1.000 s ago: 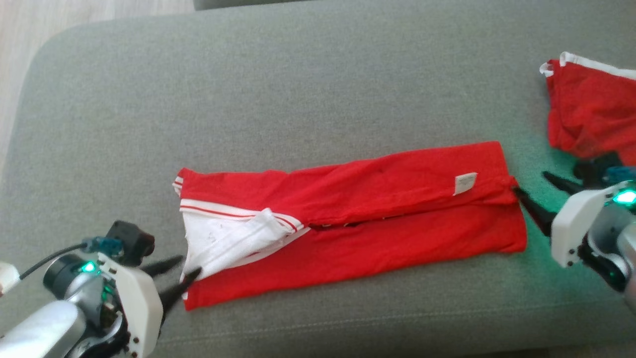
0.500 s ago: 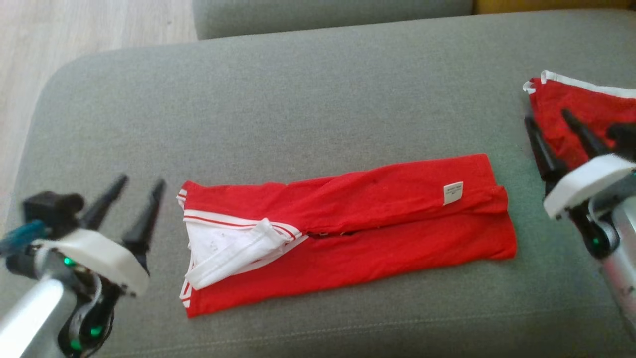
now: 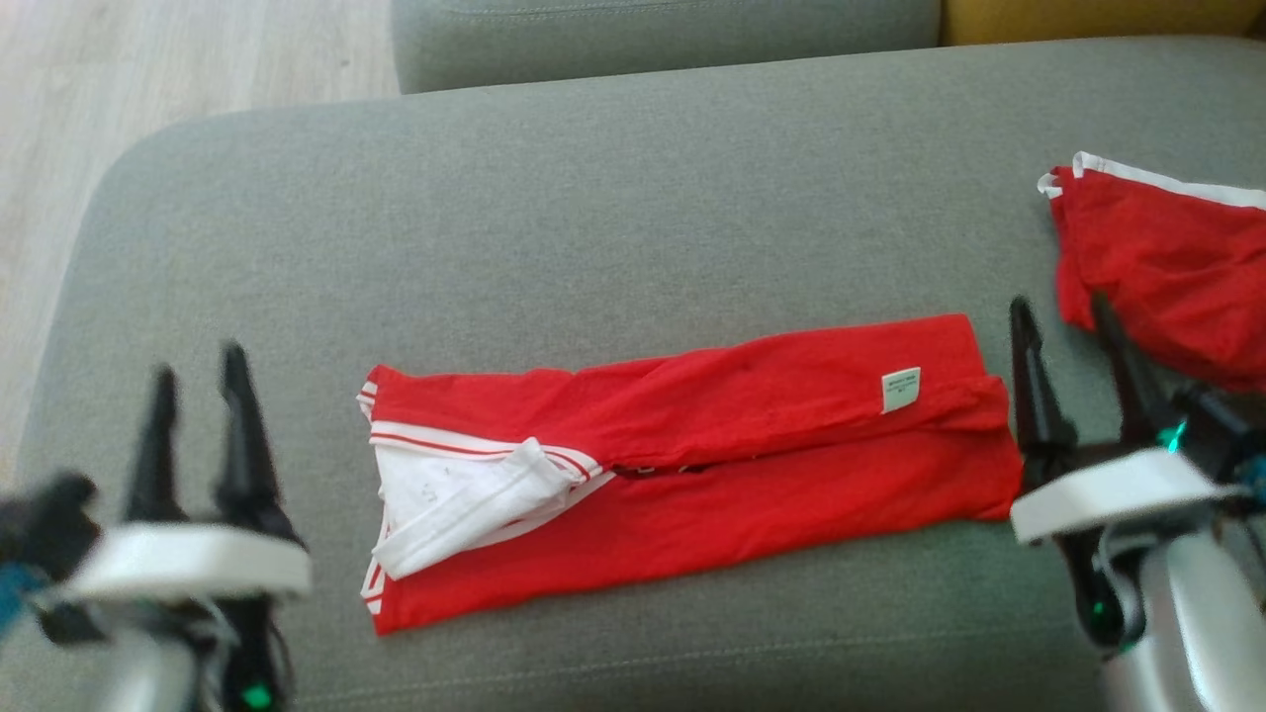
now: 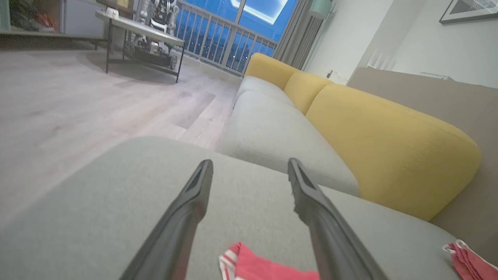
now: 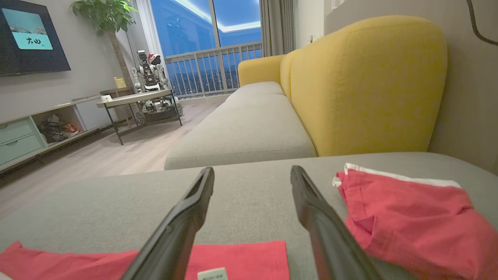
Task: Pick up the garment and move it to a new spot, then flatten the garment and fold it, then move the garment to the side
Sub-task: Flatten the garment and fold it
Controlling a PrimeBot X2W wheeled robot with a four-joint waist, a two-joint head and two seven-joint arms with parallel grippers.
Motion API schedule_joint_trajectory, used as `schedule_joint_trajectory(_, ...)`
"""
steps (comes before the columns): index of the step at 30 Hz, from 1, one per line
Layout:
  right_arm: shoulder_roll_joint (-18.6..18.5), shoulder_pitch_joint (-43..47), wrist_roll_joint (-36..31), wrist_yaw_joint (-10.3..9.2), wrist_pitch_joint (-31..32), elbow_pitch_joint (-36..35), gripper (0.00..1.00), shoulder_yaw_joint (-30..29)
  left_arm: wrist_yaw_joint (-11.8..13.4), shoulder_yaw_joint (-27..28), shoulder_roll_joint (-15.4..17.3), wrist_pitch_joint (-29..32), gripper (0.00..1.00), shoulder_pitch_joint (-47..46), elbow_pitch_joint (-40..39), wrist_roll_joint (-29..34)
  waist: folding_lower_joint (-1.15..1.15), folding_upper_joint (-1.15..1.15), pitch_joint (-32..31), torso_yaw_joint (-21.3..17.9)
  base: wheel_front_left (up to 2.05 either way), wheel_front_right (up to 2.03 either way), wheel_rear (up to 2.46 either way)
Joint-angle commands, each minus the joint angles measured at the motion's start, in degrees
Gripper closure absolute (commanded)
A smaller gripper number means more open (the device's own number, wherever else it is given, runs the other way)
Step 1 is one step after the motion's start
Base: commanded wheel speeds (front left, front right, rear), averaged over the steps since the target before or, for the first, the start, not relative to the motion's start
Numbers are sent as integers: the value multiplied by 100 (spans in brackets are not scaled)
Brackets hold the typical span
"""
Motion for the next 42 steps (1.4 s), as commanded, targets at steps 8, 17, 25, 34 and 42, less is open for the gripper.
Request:
schedule_joint_trajectory(8,286,157,-147,-2,226,-363,0,-204,-829,751,-887,-33,0,64,382,1001,0,0,176,-11,0,0,0)
schedule_joint_trajectory(17,383,-306,433,-2,663,673,0,-722,-1303,1020,-1140,-33,0,-258,752,1477,0,0,436,43,0,0,0)
schedule_joint_trajectory(25,385,-797,777,-2,573,1884,0,-643,-1439,1085,-1231,-33,0,-357,905,1636,0,0,505,90,0,0,0)
schedule_joint_trajectory(34,386,-1075,789,-2,453,3134,0,-469,-1508,1232,-1282,-33,0,-411,935,1735,0,0,508,144,0,0,0)
schedule_joint_trajectory(42,386,-1297,968,-2,301,3697,0,-116,-1536,1303,-1299,-34,0,-395,961,1785,0,0,489,135,0,0,0)
